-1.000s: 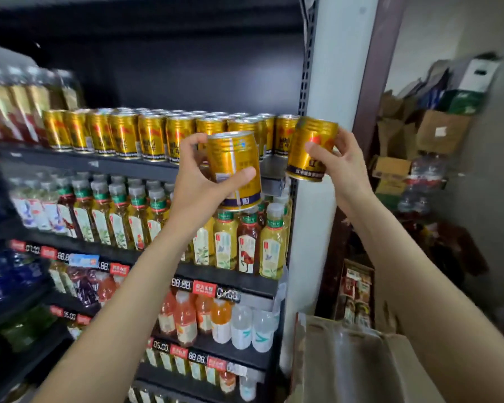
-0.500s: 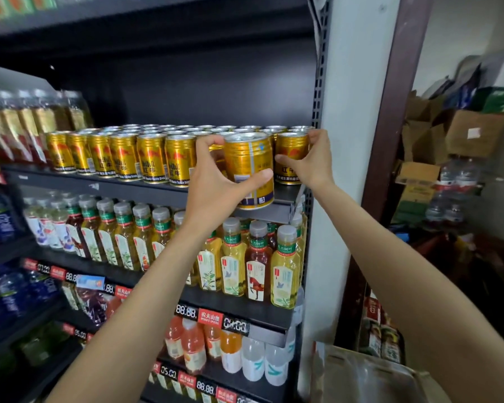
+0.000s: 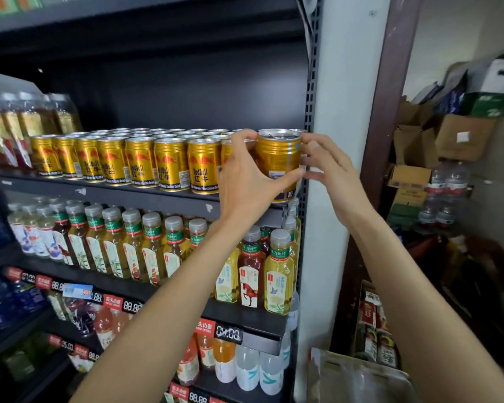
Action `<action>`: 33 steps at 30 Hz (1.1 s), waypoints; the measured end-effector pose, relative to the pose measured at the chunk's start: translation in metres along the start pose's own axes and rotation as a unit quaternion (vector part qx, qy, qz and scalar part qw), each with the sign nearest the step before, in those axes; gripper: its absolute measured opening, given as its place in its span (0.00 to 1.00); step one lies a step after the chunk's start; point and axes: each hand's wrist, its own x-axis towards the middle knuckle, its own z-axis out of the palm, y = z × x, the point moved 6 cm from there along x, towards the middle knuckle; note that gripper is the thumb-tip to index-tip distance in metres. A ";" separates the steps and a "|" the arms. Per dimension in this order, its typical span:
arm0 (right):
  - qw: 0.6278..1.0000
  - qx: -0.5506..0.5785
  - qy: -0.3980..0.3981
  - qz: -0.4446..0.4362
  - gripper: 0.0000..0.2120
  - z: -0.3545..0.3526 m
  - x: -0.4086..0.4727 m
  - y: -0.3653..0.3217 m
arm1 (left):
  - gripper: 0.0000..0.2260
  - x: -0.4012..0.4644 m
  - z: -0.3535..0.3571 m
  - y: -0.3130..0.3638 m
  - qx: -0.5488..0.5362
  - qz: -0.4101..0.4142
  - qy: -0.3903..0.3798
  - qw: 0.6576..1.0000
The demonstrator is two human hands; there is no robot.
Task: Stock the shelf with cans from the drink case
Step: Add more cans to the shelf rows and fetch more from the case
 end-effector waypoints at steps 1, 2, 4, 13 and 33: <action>1.000 0.010 -0.017 0.004 0.08 0.003 -0.004 -0.005 | 0.36 0.000 0.003 0.003 0.016 0.005 0.013 1.000; 1.000 0.005 -0.028 0.006 0.08 0.003 -0.004 -0.006 | 0.36 0.001 0.006 0.004 0.030 0.003 0.023 0.999; 0.998 -0.033 -0.056 0.004 0.09 0.005 -0.001 -0.010 | 0.35 0.002 0.013 0.003 0.059 0.001 0.031 0.998; 0.990 -0.102 -0.095 0.005 0.13 0.014 0.023 -0.015 | 0.36 -0.005 0.008 -0.017 0.015 0.040 -0.022 0.999; 0.982 -0.181 -0.035 0.032 0.30 0.014 0.026 0.016 | 0.34 -0.005 0.018 -0.037 0.119 0.052 0.031 0.991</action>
